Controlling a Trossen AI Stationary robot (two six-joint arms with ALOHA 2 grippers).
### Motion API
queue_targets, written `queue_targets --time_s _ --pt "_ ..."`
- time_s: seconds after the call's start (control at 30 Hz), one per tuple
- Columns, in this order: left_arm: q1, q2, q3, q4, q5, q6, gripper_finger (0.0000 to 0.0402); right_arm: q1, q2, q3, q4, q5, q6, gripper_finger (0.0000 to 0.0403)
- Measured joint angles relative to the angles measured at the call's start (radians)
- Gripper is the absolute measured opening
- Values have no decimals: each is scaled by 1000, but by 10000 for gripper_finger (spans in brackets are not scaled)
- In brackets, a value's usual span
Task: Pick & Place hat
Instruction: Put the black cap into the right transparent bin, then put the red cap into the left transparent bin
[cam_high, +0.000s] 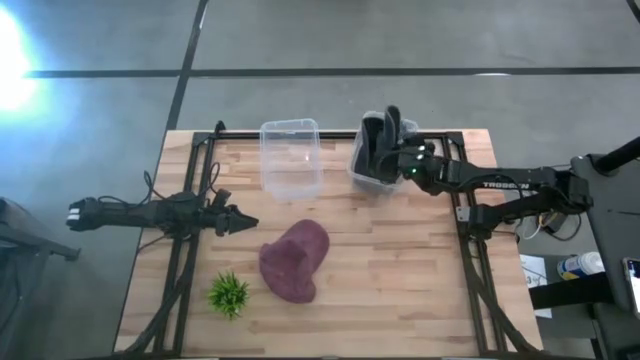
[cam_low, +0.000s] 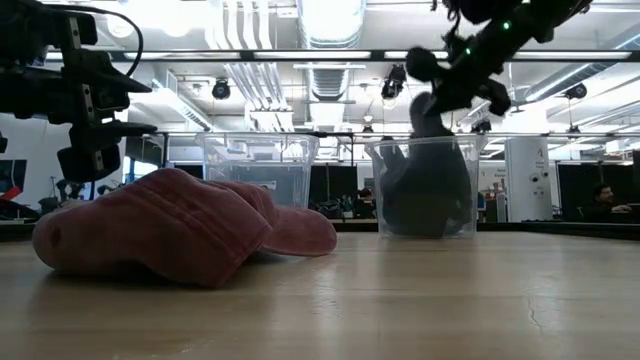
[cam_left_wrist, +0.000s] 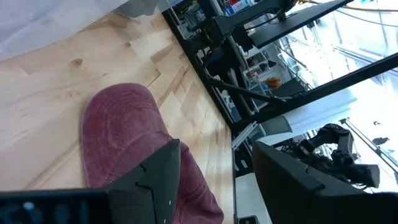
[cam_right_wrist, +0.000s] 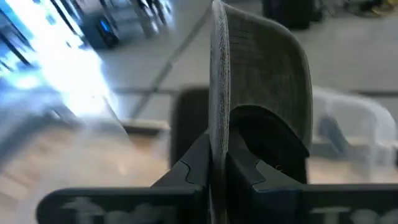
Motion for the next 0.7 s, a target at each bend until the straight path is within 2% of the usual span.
queue_targets --time_s 0.13,0.3,0.43,0.53,0.7 --pt "0 0 0 0 0 -4 193 -2 10 0 -129 -27 93 72" --pt "0 0 0 1 0 -5 193 5 6 0 -145 -153 143 146" --pt "0 0 0 3 0 -43 193 50 -4 50 -147 -208 69 193" --pt "0 0 0 11 1 -98 193 107 -4 127 -164 -208 -5 209" --pt "-2 1 0 29 24 -110 193 232 38 285 -247 -208 -43 210"
